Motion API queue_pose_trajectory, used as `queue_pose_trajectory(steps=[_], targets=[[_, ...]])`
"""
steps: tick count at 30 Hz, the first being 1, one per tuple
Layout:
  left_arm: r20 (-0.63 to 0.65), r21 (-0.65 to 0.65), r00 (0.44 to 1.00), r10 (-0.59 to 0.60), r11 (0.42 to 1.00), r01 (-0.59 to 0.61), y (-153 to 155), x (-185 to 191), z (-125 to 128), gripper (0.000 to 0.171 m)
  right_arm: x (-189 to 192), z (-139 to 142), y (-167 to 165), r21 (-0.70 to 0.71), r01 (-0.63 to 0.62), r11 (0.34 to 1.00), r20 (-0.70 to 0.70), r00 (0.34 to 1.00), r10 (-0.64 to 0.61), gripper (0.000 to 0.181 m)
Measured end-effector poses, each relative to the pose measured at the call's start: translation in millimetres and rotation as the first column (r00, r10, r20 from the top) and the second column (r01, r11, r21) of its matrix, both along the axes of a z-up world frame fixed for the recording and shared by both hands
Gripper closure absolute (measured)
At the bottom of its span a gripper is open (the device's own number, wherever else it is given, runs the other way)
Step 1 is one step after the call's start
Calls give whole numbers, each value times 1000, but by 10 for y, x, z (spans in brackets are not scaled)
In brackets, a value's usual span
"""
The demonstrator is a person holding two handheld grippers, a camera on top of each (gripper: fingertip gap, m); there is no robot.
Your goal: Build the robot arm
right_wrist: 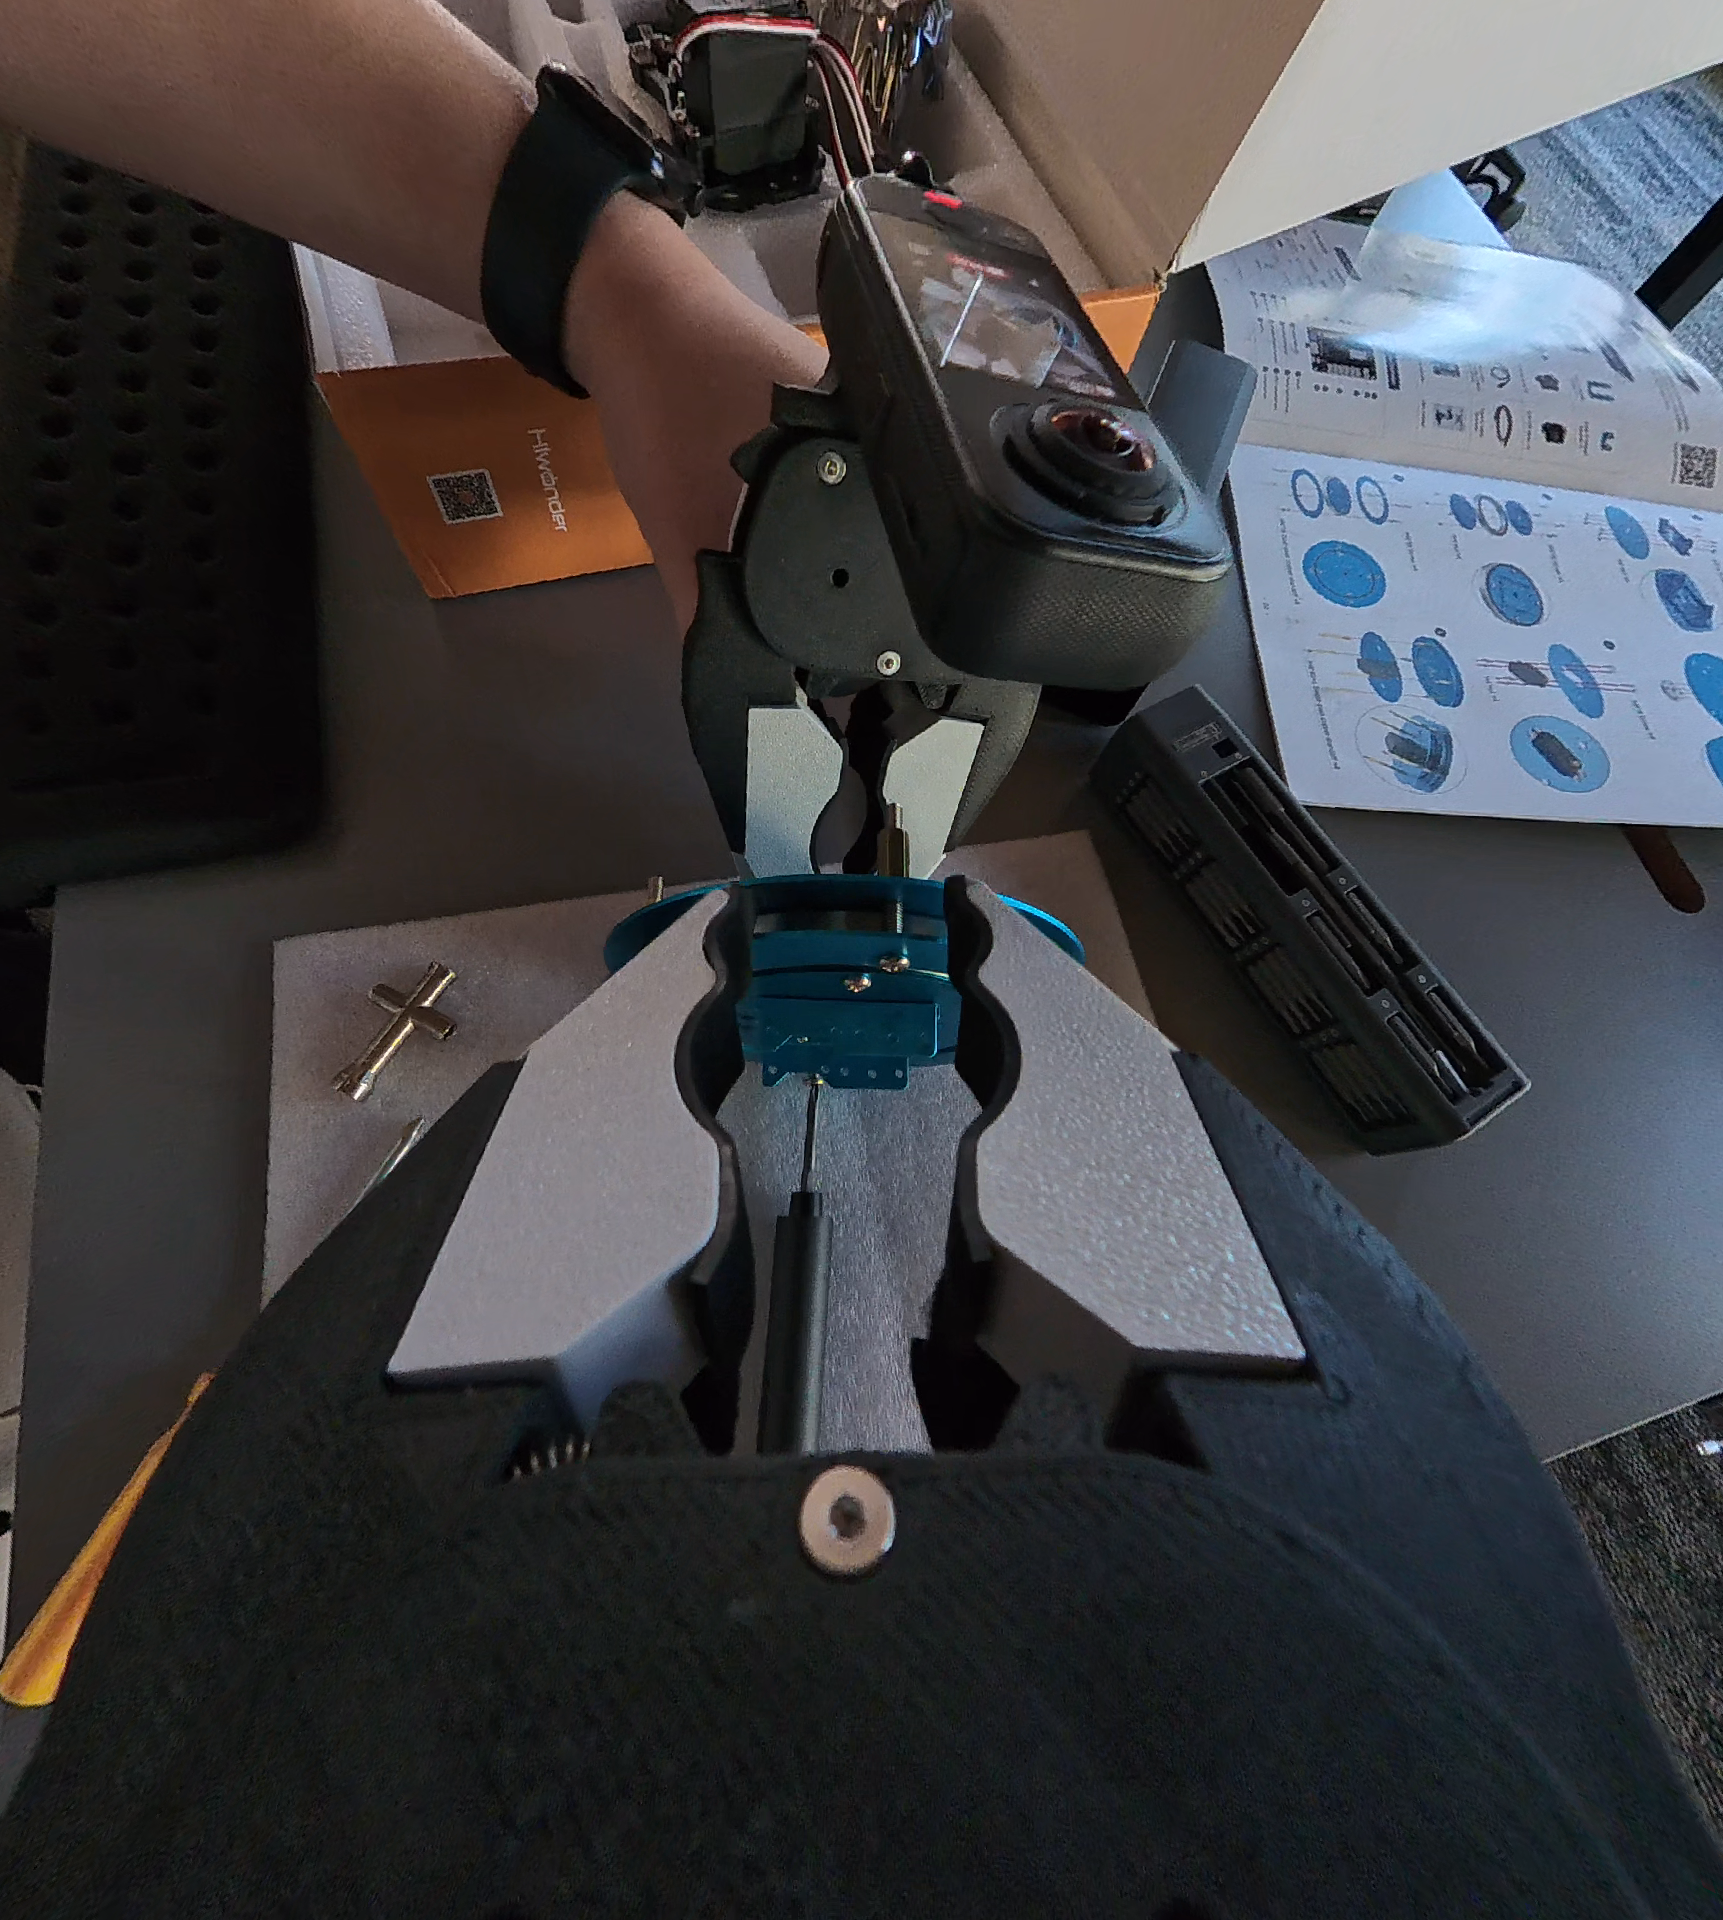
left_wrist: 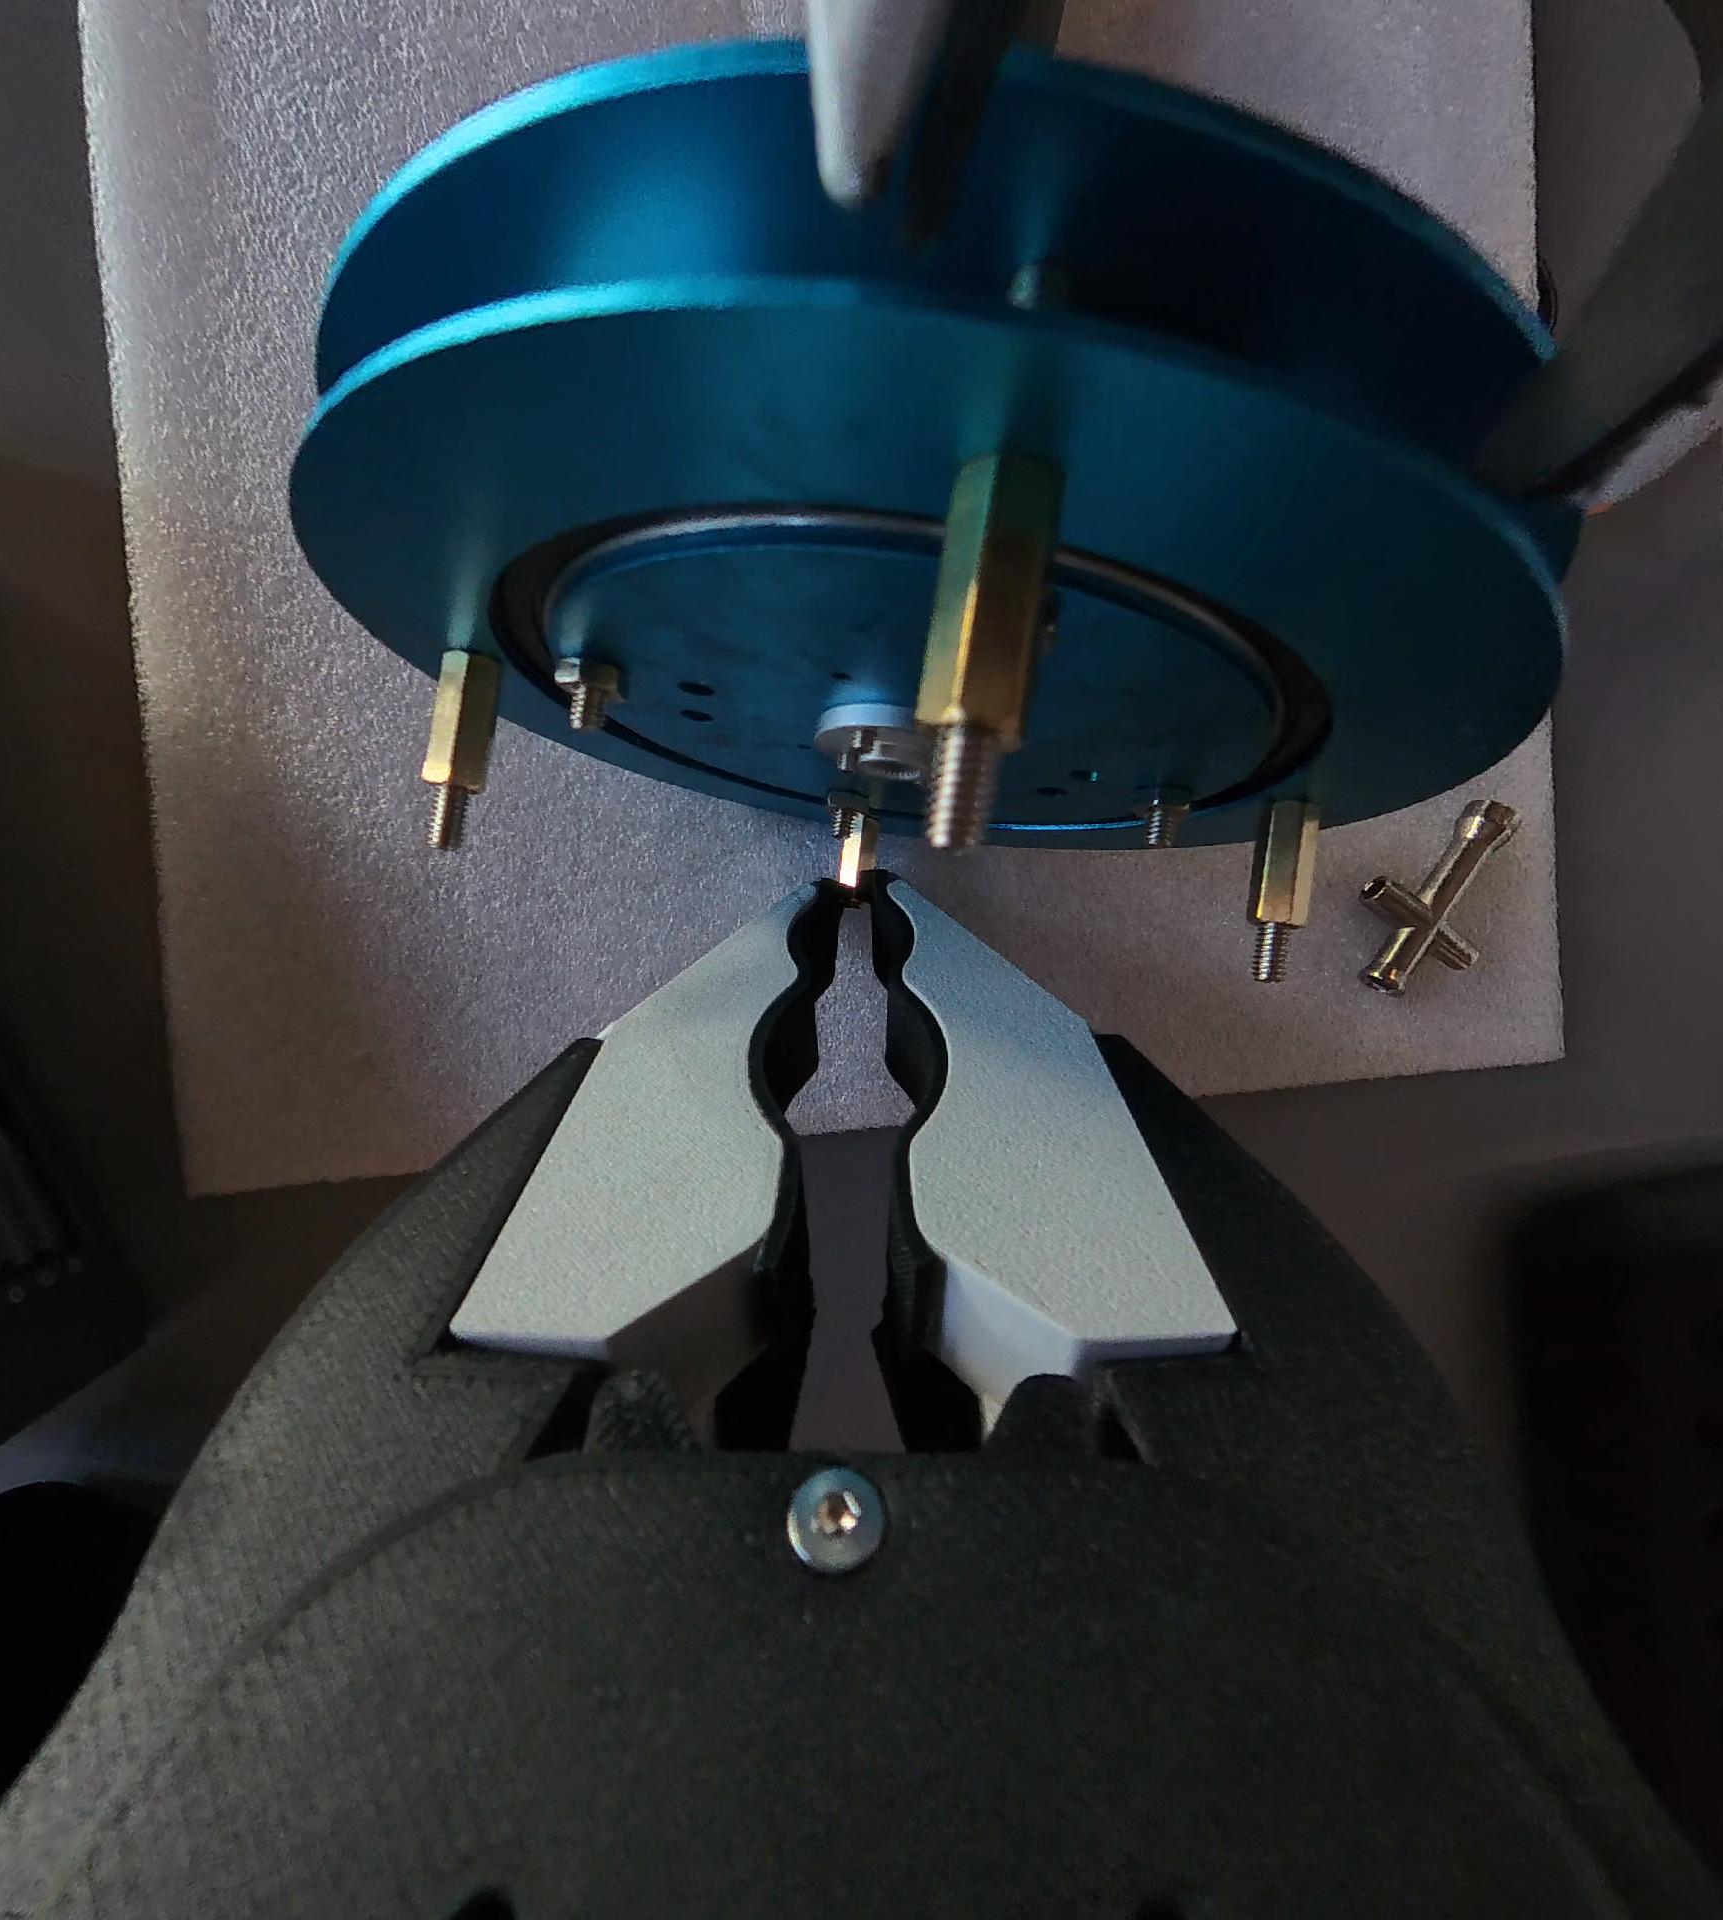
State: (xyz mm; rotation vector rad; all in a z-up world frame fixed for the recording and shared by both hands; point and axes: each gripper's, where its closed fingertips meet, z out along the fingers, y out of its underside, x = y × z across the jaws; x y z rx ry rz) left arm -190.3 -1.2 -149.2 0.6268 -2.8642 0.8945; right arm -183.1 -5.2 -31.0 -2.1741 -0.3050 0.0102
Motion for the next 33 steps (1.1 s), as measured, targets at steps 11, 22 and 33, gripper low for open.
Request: queue_pose_trajectory(steps=[11,22,33], targets=[[-6,1,1000,1,1000,-1,0,0,0,167,24,119,-75,43,14,999,27,1000,-15,141],[-10,3,1000,4,1000,-4,-1,-1,0,167,203,62,-636,-8,73,997,20,997,-73,145],[-8,7,1000,-2,1000,2,-2,-2,1,167,172,-1002,-1053,-330,28,944,-201,974,-100,152]])
